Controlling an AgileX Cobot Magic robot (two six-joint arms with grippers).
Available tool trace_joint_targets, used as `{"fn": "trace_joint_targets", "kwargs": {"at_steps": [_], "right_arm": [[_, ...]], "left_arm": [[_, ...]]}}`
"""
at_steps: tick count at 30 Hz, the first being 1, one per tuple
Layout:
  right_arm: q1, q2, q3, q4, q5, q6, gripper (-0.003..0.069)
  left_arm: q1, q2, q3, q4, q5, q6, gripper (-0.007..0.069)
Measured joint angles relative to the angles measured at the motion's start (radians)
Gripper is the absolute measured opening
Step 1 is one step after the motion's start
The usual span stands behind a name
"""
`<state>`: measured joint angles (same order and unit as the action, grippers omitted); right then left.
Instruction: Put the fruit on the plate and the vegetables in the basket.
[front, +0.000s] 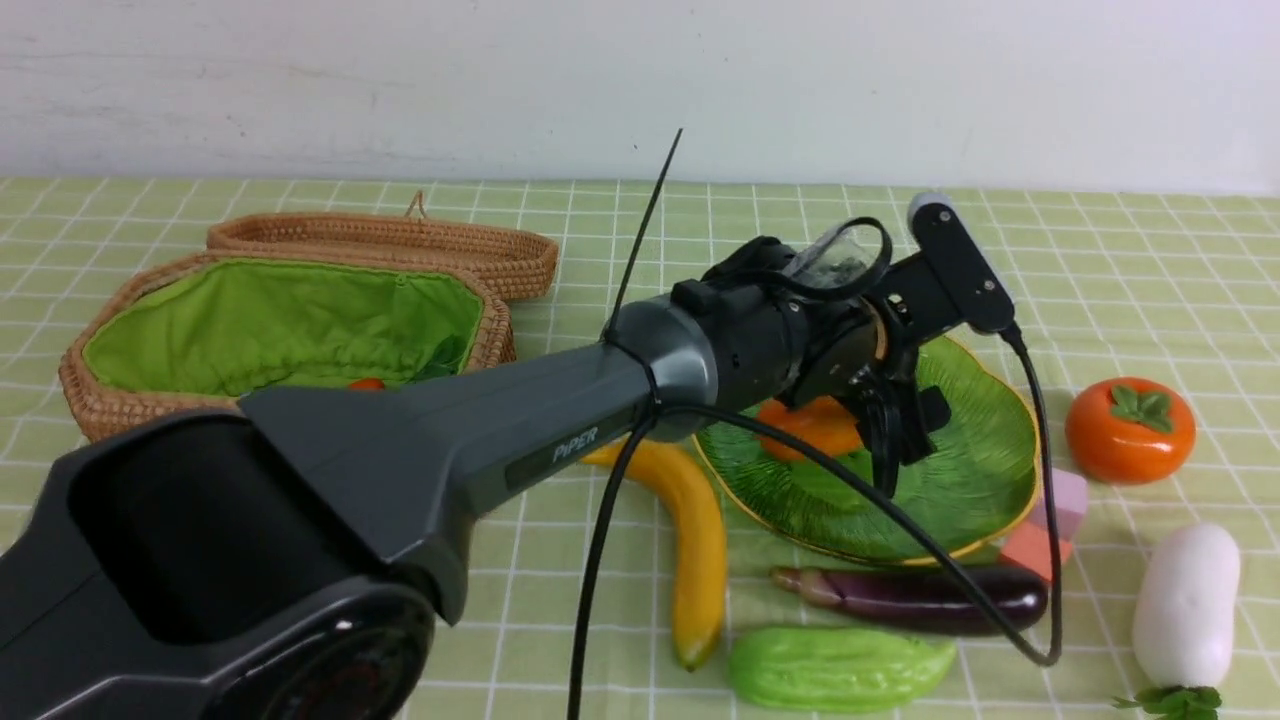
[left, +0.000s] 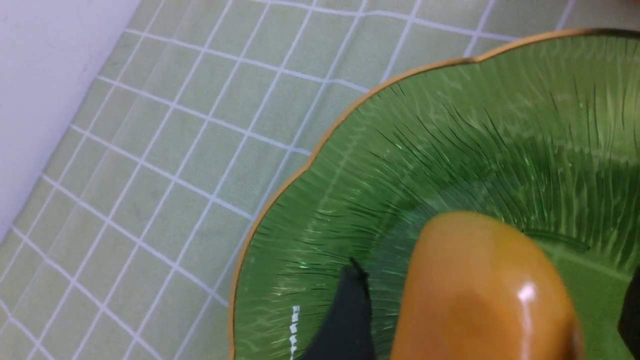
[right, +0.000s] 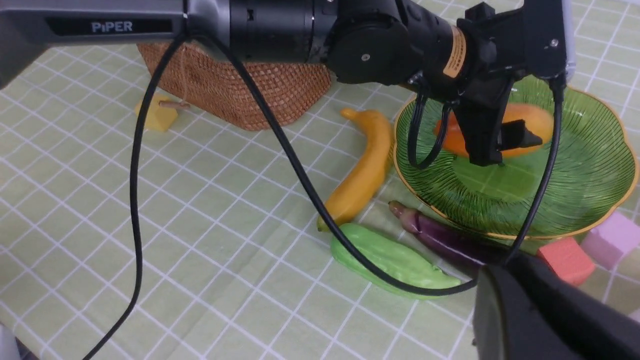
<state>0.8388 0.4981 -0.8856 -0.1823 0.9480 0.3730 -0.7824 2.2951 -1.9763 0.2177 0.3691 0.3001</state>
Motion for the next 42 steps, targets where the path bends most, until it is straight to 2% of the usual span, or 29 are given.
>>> {"fn": "trace_joint_targets", "kwargs": {"at_steps": [5,7,9,10,11,12,14,16,17,21,23,25,29,30,31,32,33,34,35,38,42], "right_arm": [[0.0,0.0,0.0,0.0,0.0,0.0,0.0036],[0.0,0.0,0.0,0.0,0.0,0.0,0.0039],[0.0,0.0,0.0,0.0,0.0,0.0,0.0043],[0.0,0.0,0.0,0.0,0.0,0.0,0.0043],[0.0,0.0,0.0,0.0,0.0,0.0,0.0043],[0.0,0.0,0.0,0.0,0.0,0.0,0.0046],[0.0,0.0,0.0,0.0,0.0,0.0,0.0049],[0.0,0.0,0.0,-0.002,0.0,0.0,0.0052],[0.0,0.0,0.0,-0.005,0.0,0.0,0.0053],[0.0,0.0,0.0,-0.018,0.008,0.0,0.0056],[0.0,0.0,0.0,-0.025,0.017,0.0,0.0059],[0.0,0.0,0.0,-0.034,0.023,0.0,0.0063],[0.0,0.0,0.0,-0.039,0.026,0.0,0.0067],[0.0,0.0,0.0,-0.039,0.026,0.0,0.0067],[0.0,0.0,0.0,-0.042,0.027,0.0,0.007],[0.0,0.0,0.0,-0.044,0.028,0.0,0.0071],[0.0,0.0,0.0,-0.045,0.028,0.0,0.0072],[0.0,0.0,0.0,-0.045,0.028,0.0,0.0072],[0.0,0.0,0.0,-0.045,0.029,0.0,0.0074],[0.0,0.0,0.0,-0.045,0.034,0.0,0.0079],[0.0,0.0,0.0,-0.045,0.034,0.0,0.0083]], "left_arm": [[-0.001,-0.05,0.0,-0.054,0.108,-0.011,0.0644],[-0.001,-0.099,0.0,-0.094,0.225,-0.075,0.0582],[-0.001,-0.172,0.0,-0.114,0.381,-0.182,0.0462],[-0.001,-0.186,0.0,-0.114,0.408,-0.191,0.0449],[-0.001,-0.234,0.0,-0.111,0.499,-0.255,0.0337],[-0.001,-0.261,0.0,-0.11,0.536,-0.276,0.029],[-0.001,-0.319,-0.004,-0.107,0.658,-0.344,0.0113],[-0.001,-0.361,-0.009,-0.105,0.747,-0.396,0.0008],[-0.001,-0.371,-0.009,-0.103,0.78,-0.431,-0.0013],[-0.001,-0.381,0.005,-0.112,0.864,-0.563,-0.0013],[-0.001,-0.371,0.033,-0.116,0.869,-0.584,-0.0009],[-0.001,-0.343,0.058,-0.123,0.869,-0.604,0.0031],[-0.001,-0.266,0.071,-0.13,0.868,-0.625,0.02],[-0.001,-0.257,0.071,-0.13,0.868,-0.625,0.0212],[-0.001,-0.214,0.071,-0.126,0.867,-0.627,0.0336],[-0.001,-0.195,0.071,-0.119,0.867,-0.627,0.0372],[-0.001,-0.172,0.071,-0.109,0.863,-0.629,0.0442],[-0.001,-0.164,0.071,-0.103,0.86,-0.629,0.0453],[-0.001,-0.135,0.071,-0.081,0.848,-0.642,0.0532],[0.001,-0.082,0.071,-0.03,0.822,-0.68,0.0615],[0.006,-0.05,0.071,-0.016,0.797,-0.698,0.0622]]}}
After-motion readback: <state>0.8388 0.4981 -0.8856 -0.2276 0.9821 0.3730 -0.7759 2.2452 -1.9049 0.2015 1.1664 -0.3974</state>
